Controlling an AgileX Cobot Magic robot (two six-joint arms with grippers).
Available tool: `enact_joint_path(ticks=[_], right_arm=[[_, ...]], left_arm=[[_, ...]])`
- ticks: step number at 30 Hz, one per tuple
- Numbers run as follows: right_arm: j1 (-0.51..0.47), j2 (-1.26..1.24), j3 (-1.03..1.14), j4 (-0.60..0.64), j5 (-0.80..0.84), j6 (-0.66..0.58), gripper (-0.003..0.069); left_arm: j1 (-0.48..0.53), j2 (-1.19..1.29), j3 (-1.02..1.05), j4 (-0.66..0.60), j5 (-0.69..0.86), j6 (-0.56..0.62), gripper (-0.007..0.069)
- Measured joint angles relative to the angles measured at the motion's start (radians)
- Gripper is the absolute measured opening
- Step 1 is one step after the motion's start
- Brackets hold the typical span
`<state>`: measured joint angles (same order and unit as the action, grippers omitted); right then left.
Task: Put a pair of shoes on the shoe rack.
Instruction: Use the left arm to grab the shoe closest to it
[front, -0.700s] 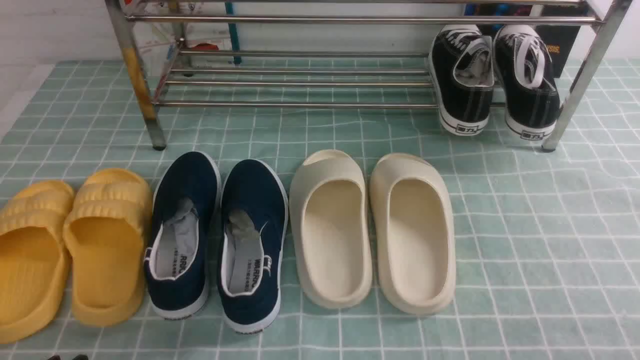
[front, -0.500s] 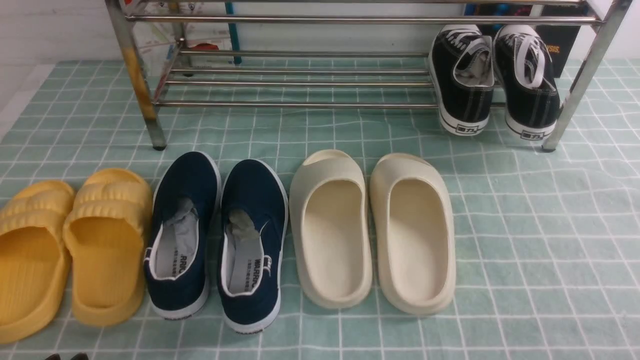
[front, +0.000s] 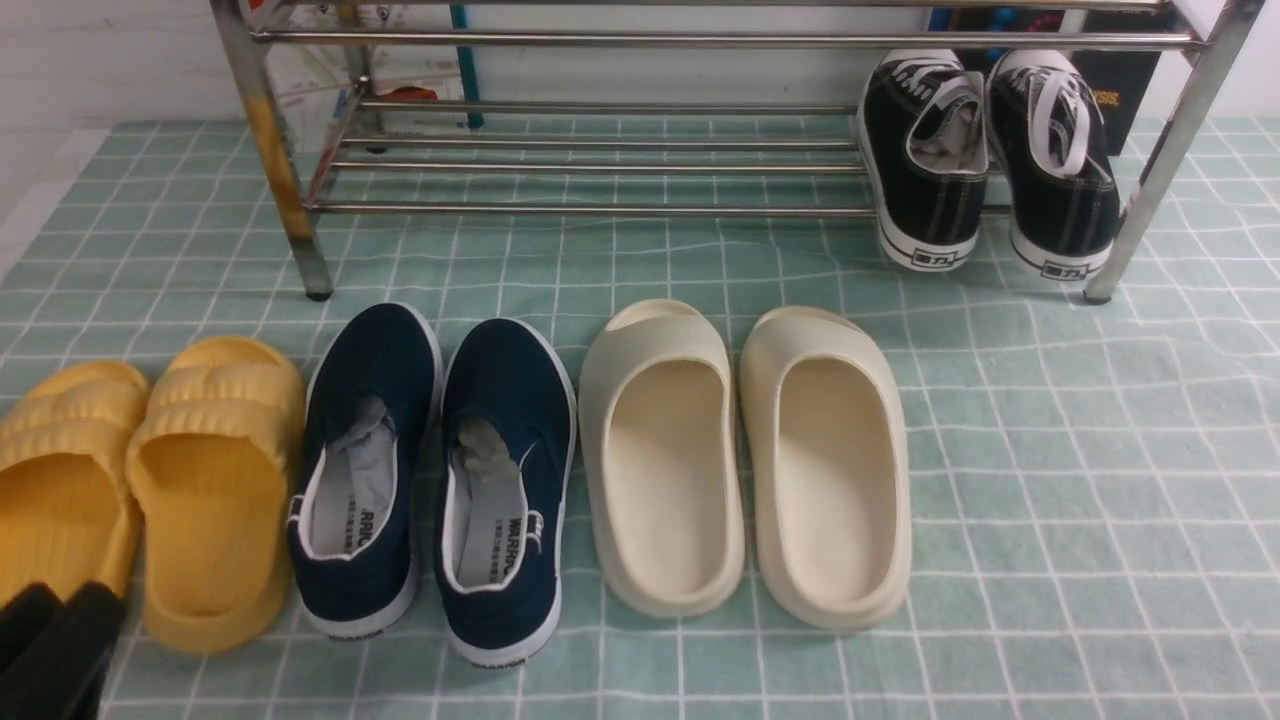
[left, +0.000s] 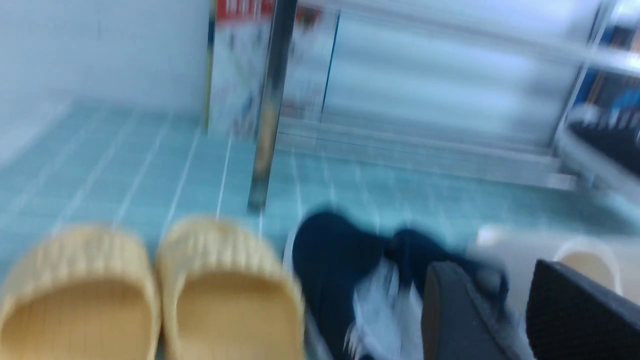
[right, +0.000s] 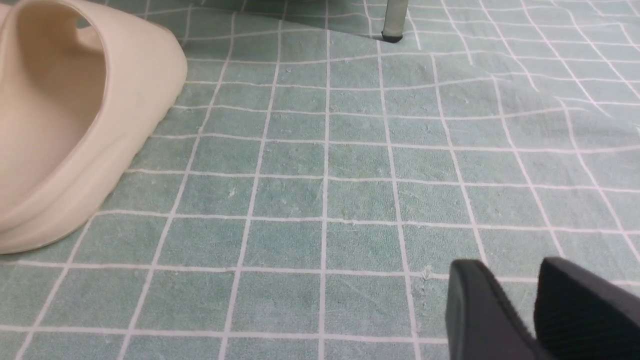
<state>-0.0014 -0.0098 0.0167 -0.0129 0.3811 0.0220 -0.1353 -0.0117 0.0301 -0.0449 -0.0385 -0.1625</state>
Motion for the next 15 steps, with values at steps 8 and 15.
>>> enact_joint_path(ticks=[8, 15], right_arm=[[0.0, 0.0, 0.0, 0.0, 0.0, 0.0, 0.0226], [0.0, 0.0, 0.0, 0.0, 0.0, 0.0, 0.0237]], left_arm=[[0.0, 0.0, 0.0, -0.014, -0.376, -0.039, 0.0239], [0.0, 0.0, 0.0, -0.023, -0.786, -0.311, 0.0239]])
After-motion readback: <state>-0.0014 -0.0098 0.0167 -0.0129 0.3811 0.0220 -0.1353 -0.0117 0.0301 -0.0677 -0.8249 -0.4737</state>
